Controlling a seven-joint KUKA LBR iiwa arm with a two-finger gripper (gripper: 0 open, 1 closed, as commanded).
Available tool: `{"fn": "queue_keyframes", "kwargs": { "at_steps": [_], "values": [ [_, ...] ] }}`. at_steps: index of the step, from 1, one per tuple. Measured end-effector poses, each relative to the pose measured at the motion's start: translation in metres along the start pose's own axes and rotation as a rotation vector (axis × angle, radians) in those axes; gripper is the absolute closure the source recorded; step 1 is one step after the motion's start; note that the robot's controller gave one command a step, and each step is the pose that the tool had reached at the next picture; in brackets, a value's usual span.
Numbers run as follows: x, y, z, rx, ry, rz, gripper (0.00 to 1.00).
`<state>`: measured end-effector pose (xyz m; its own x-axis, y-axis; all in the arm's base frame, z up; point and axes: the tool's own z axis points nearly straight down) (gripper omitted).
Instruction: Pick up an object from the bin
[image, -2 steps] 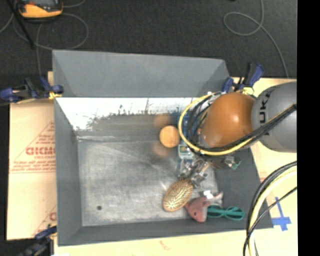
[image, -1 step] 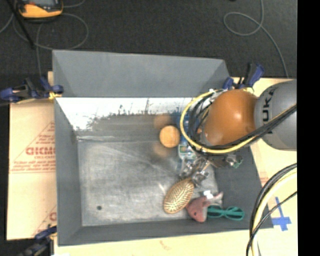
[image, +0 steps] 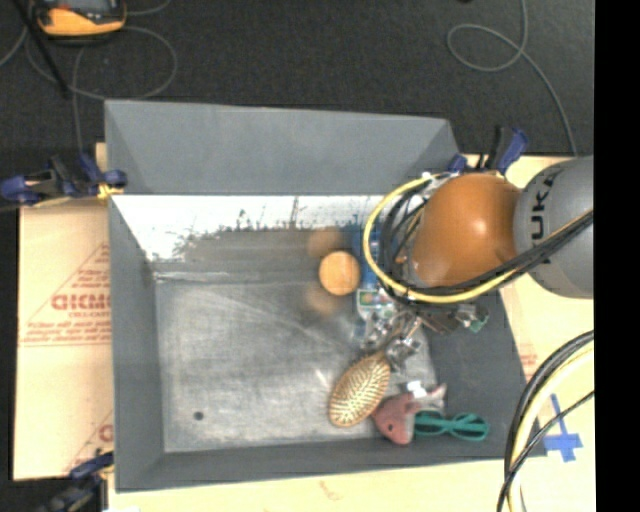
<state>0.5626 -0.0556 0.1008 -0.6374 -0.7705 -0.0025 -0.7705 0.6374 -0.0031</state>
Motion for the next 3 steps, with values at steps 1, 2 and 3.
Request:
{"fn": "queue_keyframes", "kwargs": {
  "at_steps": [1,2,3],
  "values": [
    [0.001,0.001,-0.016,-0.006,0.004,0.002,1.0],
    [0.0,0.001,-0.042,-0.005,0.003,0.003,1.0],
    [0.0,-0.001,-0.064,0.001,-0.001,0.005,1.0]
  ]
}}
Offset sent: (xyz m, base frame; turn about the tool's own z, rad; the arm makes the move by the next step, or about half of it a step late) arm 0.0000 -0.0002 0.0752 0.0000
